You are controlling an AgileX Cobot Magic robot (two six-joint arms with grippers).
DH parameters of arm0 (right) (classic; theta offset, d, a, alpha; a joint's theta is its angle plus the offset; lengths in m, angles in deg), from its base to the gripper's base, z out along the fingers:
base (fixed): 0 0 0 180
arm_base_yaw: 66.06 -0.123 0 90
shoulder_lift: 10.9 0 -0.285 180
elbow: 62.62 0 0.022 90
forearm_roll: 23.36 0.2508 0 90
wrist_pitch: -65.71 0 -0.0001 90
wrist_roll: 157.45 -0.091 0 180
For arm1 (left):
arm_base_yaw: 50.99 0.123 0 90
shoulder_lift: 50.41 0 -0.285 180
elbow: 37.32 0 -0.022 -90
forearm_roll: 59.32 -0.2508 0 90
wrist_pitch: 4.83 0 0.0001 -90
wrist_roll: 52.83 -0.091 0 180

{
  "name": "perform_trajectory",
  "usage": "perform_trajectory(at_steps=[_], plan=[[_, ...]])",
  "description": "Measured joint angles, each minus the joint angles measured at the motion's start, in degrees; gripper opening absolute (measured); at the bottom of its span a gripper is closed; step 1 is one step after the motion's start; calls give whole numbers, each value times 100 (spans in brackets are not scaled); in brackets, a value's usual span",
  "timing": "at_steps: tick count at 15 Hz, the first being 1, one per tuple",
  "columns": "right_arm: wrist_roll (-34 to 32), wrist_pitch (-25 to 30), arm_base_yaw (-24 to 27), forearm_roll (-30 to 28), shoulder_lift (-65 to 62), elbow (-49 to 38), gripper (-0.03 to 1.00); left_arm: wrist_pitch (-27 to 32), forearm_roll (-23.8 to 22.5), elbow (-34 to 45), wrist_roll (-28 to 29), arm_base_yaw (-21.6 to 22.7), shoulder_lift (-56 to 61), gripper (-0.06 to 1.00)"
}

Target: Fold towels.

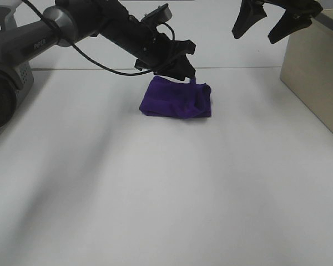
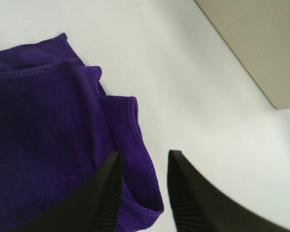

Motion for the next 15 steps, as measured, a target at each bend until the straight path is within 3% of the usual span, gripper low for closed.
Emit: perform_trajectory(at_steps=[3, 6, 8, 10, 11, 15], plan=[[-17, 0, 0, 17, 0, 0, 89, -269, 46, 0, -120, -149, -11, 76], [-17, 0, 0, -132, -126, 0, 89, -218, 11, 0, -143, -63, -17, 78], [-17, 0, 0, -246, -304, 0, 89, 103, -344, 0, -138, 178, 115, 78], [-63, 6, 0, -252, -395, 0, 89, 670, -1077, -97, -86, 441, 464, 78], [-74, 6, 0, -109, -401, 0, 89, 991, -1656, -212, 29, 539, 653, 78], [195, 0, -350, 521, -372, 0, 89, 1409, -3713, -378, 1312, 756, 1180, 78]])
